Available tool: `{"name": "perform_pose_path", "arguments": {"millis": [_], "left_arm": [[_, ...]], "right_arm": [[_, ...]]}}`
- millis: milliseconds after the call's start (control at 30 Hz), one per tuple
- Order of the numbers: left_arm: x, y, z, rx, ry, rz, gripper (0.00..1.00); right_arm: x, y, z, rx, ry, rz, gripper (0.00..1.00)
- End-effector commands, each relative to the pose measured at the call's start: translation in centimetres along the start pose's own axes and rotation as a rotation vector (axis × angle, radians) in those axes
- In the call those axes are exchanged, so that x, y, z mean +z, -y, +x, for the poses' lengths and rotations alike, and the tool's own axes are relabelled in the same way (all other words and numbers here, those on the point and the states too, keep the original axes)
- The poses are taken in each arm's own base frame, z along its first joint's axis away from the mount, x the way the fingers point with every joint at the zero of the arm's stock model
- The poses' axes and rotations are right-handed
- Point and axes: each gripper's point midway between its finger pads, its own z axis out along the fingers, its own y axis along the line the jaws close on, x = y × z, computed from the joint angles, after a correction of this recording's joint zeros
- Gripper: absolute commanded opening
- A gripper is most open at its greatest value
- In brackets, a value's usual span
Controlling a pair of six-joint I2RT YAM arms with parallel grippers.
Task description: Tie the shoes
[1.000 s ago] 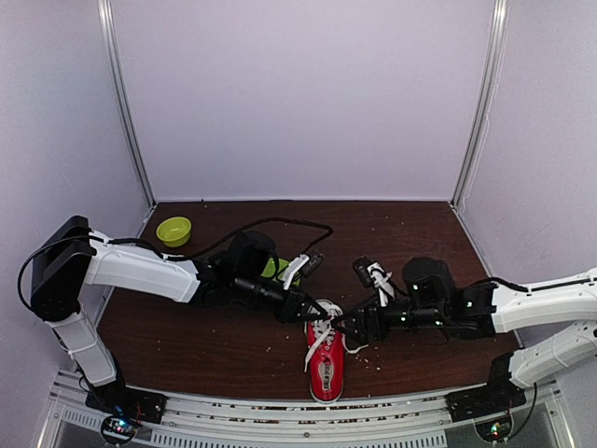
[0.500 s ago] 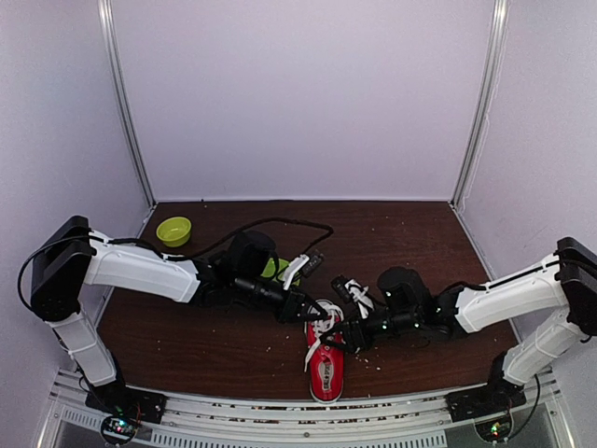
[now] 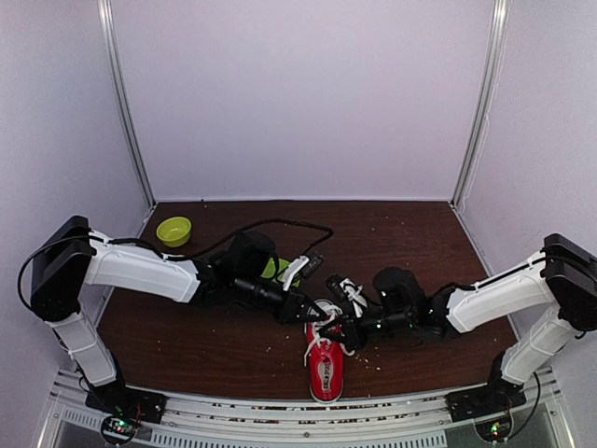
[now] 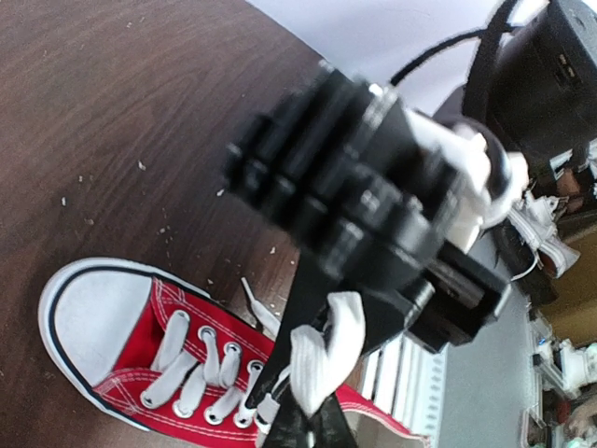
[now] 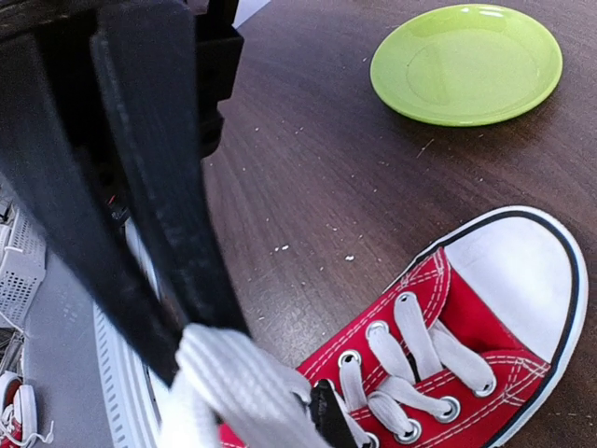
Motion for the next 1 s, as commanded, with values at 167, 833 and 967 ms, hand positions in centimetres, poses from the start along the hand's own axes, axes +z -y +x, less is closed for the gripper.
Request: {"name": "perform_pose_path", "arguments": {"millis": [167,833,967], "left_arm": [[-2.6,-1.0,-0.3,0.025,0.071,-0.122,0.45],[1.4,-4.8,-0.6,-0.001,0.013,-0.112,0.33],[2.4,-3.4,0.1,0.047,-0.014,0.011,0.33]], "right_arm": [[-2.0,0.7,-1.9,-0.012,0.122,0.067,0.00],[-2.3,0.6,-1.7,0.000,0.133,0.058,0.00],[-2.8,1.1,-2.0,-0.002,0.160,0.091,0.00]]}}
